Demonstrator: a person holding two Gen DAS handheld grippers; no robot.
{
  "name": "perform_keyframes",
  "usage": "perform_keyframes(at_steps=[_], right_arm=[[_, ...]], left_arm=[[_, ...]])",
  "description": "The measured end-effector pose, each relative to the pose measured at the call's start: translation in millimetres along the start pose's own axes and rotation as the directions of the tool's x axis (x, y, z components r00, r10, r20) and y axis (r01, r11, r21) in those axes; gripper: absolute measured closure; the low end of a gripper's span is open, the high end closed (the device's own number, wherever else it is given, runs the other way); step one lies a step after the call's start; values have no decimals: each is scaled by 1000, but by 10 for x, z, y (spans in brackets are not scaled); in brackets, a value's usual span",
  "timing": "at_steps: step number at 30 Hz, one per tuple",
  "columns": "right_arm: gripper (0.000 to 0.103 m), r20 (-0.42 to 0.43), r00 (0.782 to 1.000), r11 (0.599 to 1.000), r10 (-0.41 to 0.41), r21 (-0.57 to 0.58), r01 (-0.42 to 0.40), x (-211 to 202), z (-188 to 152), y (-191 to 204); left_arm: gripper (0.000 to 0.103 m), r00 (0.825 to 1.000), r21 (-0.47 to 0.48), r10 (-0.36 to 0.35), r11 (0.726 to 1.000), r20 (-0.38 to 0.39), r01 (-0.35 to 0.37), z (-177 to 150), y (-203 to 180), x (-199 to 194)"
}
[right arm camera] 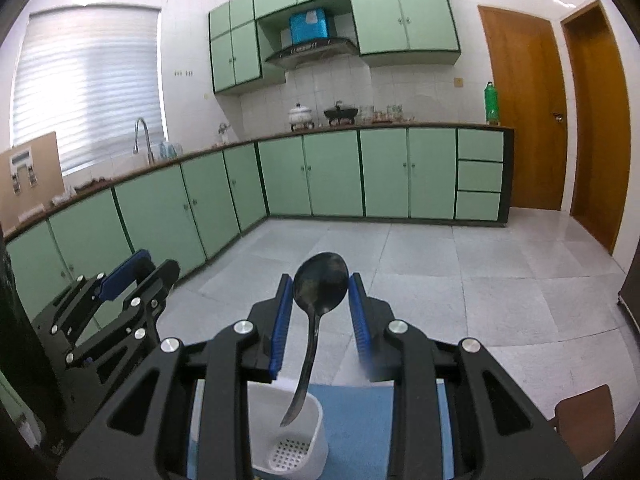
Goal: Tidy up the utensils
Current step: 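Lift both spoons over the white holder and open both tools to drop them, then move both open tools back down toward the chopsticks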
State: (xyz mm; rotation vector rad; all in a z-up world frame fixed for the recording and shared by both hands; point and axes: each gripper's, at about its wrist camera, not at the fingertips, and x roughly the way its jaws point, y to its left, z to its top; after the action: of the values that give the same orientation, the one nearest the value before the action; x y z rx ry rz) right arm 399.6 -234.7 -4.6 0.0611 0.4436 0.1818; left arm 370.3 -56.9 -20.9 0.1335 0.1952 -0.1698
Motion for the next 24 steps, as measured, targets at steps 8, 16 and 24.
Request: perform_keyframes(at_steps=[8, 16, 24], right_arm=[[58, -20, 1000, 999, 14, 31, -13, -154, -125, -15], [25, -83, 996, 997, 13, 75, -7, -734, -588, -89], [17, -267, 963, 994, 43, 105, -15, -1268, -1518, -2]], left_arm=[[64, 1000, -34, -8, 999, -18, 7, -11, 118, -288], [36, 992, -88, -18, 996, -124, 7, -114, 201, -941], [32, 927, -122, -73, 992, -369, 29, -891, 97, -1588]])
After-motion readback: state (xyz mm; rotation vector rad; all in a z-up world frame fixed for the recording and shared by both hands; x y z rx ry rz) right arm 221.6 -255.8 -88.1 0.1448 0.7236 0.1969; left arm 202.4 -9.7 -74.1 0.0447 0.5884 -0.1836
